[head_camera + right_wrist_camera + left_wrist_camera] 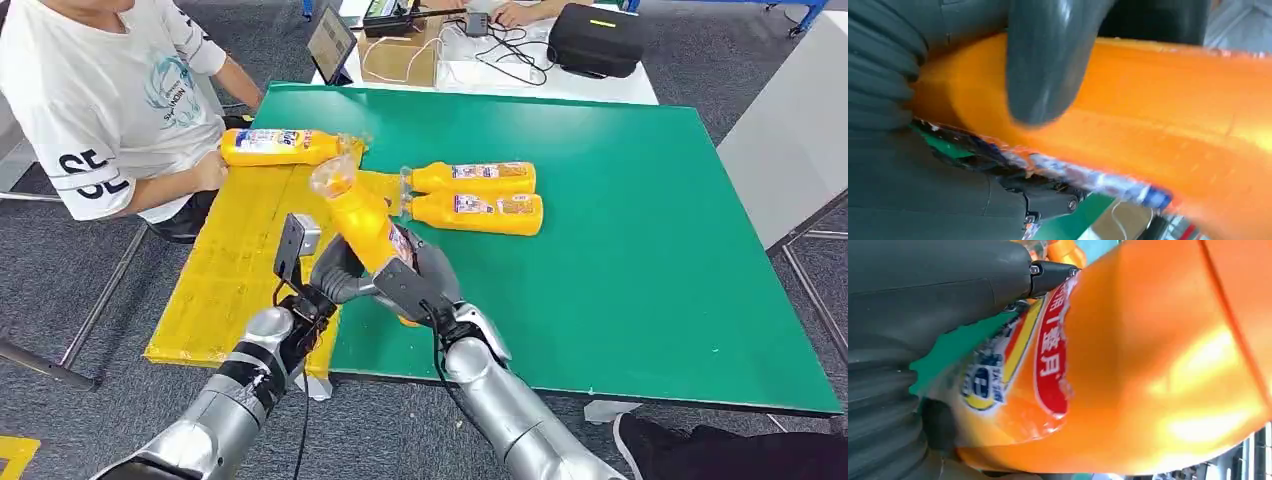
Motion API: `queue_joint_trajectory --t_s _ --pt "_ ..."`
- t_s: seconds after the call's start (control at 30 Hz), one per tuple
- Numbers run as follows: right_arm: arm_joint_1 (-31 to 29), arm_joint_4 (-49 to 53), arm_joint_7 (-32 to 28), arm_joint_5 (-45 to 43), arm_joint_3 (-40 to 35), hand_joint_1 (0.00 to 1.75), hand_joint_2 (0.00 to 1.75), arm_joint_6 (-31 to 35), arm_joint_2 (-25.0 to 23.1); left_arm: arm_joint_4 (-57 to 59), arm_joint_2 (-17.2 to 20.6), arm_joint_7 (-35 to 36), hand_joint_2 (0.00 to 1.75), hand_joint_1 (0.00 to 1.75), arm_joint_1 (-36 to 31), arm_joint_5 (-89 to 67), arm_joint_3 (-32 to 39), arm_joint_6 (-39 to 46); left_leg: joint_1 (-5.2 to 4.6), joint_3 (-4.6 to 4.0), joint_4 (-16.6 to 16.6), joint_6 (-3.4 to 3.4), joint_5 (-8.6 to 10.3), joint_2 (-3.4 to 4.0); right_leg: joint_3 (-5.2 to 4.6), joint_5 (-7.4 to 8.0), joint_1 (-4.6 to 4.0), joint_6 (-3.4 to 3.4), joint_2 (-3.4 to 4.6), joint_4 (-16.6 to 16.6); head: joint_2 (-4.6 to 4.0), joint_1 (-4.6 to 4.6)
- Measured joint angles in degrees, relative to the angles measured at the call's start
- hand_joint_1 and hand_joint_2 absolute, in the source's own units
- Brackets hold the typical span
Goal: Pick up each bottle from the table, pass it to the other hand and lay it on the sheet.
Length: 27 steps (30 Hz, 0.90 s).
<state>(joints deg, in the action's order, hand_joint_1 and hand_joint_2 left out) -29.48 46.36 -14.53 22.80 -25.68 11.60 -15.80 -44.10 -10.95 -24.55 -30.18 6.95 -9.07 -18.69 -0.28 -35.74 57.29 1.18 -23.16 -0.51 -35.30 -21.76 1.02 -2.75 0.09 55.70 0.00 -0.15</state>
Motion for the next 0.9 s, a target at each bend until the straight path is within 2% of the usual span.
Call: queue_joint_trajectory --t_s 0.27,0.3,0.33,0.73,0.9 --pt "-1.07 -2.21 0.02 0.94 -2.05 1.75 1.75 -0.15 -0.72 -3.37 0.59 -1.99 1.75 0.0 2.26 2.06 -0.24 -0.5 0.0 -0.01 0.0 0.0 0.0 0.0 -0.03 0.0 0.0 0.0 0.0 0.0 0.0 0.0" --pt "-1.15 -2.34 0.02 0.94 -2.16 1.38 1.75 -0.17 -0.77 -3.52 0.66 -2.01 1.75 0.0 2.4 2.06 -0.24 -0.5 0.0 -0.01 0.0 0.0 0.0 0.02 -0.03 0.0 0.0 0.0 0.0 0.0 0.02 0.0" --pt "-1.25 -2.51 0.02 0.94 -2.31 0.02 1.75 -0.15 -0.81 -3.74 0.76 -2.01 1.75 1.75 2.55 2.08 -0.24 -0.5 0.0 -0.01 0.0 0.0 0.0 0.04 -0.04 0.0 0.0 0.0 0.01 0.0 0.0 0.0" --pt "-1.89 -3.69 -0.07 0.15 -2.58 0.0 1.75 0.83 -0.85 -5.16 1.55 -3.83 1.75 1.75 3.27 3.26 -0.07 0.98 0.0 -0.01 0.0 0.0 0.0 0.03 -0.05 0.0 0.0 0.0 0.01 0.0 0.0 0.0" --pt "-1.96 -3.67 -0.39 -0.83 -2.16 0.0 1.75 1.27 -0.44 -4.81 2.62 -5.99 1.75 1.75 2.66 -3.15 -0.09 8.79 0.0 -0.01 0.0 0.0 0.0 0.02 -0.06 0.0 -0.01 0.0 0.01 0.0 0.0 0.0"
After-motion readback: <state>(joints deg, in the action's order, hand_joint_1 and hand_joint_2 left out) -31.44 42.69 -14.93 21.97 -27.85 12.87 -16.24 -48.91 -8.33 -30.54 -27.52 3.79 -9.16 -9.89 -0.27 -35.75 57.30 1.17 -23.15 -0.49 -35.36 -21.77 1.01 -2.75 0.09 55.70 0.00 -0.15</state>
